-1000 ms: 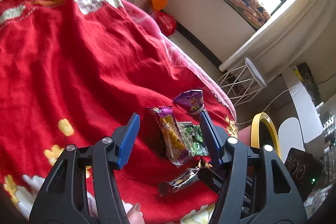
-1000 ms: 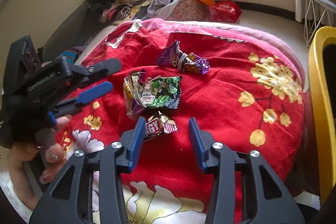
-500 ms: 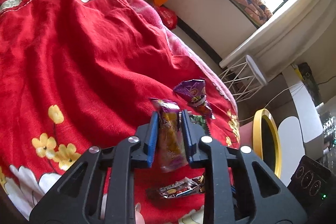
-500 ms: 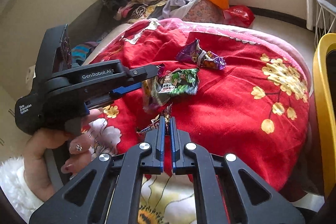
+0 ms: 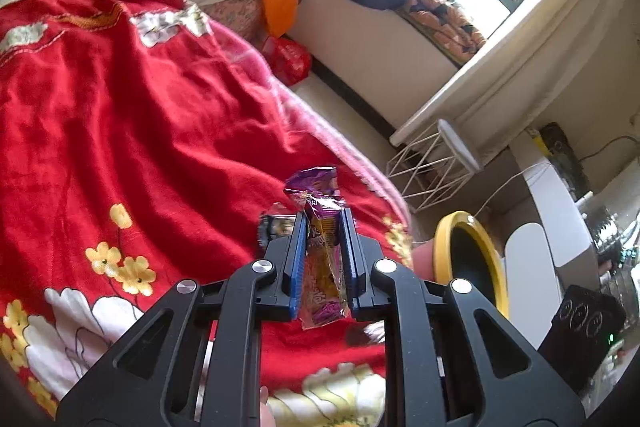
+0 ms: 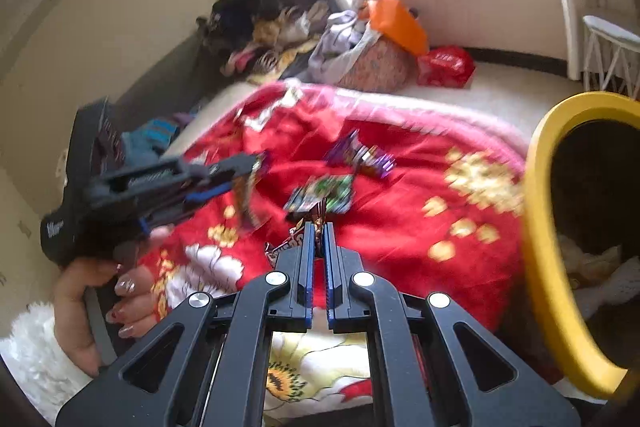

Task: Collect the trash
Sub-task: 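Grasp a gold snack wrapper with the left tool while the right tool grasps a brown wrapper, then carry the gold wrapper and brown wrapper in both tools over the bin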

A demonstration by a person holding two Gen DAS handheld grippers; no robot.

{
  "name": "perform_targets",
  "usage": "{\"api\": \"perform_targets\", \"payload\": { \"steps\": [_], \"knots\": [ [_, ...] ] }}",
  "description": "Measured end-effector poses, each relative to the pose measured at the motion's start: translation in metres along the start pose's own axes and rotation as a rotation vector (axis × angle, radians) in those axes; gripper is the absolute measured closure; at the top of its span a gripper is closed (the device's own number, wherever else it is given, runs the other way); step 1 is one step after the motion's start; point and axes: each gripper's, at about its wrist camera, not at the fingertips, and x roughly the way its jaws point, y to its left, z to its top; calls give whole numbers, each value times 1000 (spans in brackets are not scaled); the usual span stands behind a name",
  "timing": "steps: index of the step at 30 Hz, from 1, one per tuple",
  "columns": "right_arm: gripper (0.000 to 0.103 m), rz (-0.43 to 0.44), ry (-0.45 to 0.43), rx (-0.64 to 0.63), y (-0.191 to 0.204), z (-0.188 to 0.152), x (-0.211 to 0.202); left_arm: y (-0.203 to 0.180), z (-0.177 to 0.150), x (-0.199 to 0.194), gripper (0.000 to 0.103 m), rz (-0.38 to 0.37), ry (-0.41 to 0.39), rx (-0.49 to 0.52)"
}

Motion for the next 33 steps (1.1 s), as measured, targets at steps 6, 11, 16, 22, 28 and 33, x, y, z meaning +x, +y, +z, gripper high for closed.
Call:
{"api": "perform_targets", "payload": {
  "steps": [6,11,16,22,28,33],
  "knots": [
    [98,-93,-115,24,-24,14,-40,-27,-3,-8,91,-43,-15,51],
    [98,-154,-178,52,-44,20,-63,-49,-7,-11,91,-77,-14,93],
    [98,-203,-222,84,-64,20,-81,-68,-15,-12,91,-110,-5,130],
    [98,-258,-265,115,-82,20,-98,-90,-24,-10,91,-140,12,169],
    [98,-325,-292,130,-97,17,-109,-108,-34,-4,91,-167,38,212],
    [98,-366,-309,151,-108,15,-114,-120,-41,2,91,-186,56,241]
  ]
}}
